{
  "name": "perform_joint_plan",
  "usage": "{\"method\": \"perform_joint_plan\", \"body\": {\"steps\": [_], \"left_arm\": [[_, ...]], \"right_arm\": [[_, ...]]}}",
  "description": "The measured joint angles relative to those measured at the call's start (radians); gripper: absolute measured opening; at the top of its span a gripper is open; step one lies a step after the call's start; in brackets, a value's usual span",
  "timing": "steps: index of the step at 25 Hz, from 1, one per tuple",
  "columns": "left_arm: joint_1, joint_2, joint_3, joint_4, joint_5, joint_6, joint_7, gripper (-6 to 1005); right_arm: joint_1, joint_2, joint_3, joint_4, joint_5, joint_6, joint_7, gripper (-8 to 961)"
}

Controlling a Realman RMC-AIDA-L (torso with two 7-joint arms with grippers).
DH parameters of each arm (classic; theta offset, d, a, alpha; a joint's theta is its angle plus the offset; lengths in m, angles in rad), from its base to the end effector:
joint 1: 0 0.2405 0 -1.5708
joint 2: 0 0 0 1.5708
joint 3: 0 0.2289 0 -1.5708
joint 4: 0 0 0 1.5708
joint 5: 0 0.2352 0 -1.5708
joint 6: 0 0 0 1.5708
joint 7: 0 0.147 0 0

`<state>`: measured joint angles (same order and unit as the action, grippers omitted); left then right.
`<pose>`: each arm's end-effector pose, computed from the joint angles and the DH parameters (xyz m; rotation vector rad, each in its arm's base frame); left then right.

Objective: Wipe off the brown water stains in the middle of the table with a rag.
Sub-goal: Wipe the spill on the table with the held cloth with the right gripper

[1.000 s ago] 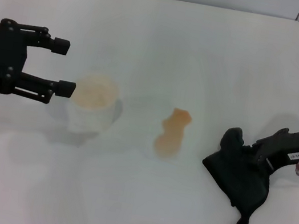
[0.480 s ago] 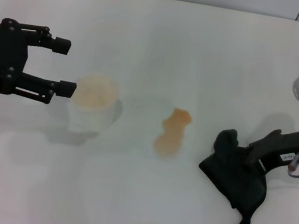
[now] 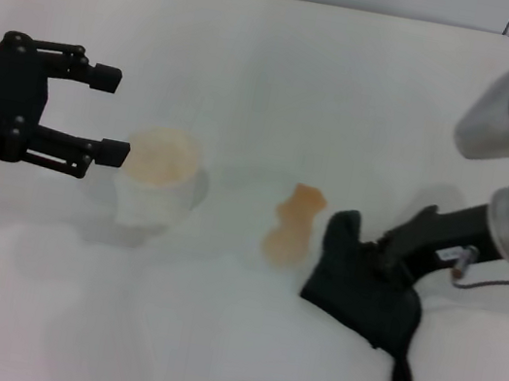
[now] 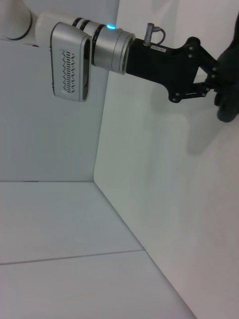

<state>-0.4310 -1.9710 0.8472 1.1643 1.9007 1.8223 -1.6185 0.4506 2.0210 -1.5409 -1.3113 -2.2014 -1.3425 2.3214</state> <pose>-0.2068 0.3287 0.1114 -2.8776 -0.2978 -0.5005 0.1600 0.3453 -0.0223 -2.8294 0.7490 -0.1456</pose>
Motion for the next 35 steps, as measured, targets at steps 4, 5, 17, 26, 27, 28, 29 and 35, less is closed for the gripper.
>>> {"method": "perform_joint_plan", "body": {"steps": [4,5,17,26,27,28,29,35], "left_arm": [[0.0,0.0,0.0,0.0,0.0,0.0,0.003,864],[-0.001,0.0,0.001,0.0,0.0,0.0,0.004,864],[-0.003,-0.005,0.003,0.005,0.0,0.0,0.014,865],[-0.003,-0.026,0.003,0.006,0.0,0.0,0.016,863],[-0.002,-0.026,0.003,0.006,0.0,0.0,0.016,864],[-0.001,-0.028,0.003,0.006,0.0,0.0,0.016,864],[-0.001,-0.028,0.003,0.006,0.0,0.0,0.016,864],[0.001,-0.037,0.003,0.006,0.0,0.0,0.016,865]], "right_arm": [[0.045,0.001,-0.055,0.018,0.032,0.028,0.015,64],[0.05,0.001,-0.061,0.02,0.037,0.031,0.015,64],[0.089,0.002,-0.172,0.054,0.133,0.068,0.016,64],[0.163,0.003,-0.213,0.134,0.138,0.096,0.025,64],[0.171,0.002,-0.212,0.139,0.138,0.099,0.025,64],[0.171,0.002,-0.212,0.139,0.138,0.099,0.025,64],[0.177,0.001,-0.209,0.143,0.133,0.116,0.025,64],[0.207,-0.003,-0.19,0.189,0.127,0.173,0.026,63]]}}
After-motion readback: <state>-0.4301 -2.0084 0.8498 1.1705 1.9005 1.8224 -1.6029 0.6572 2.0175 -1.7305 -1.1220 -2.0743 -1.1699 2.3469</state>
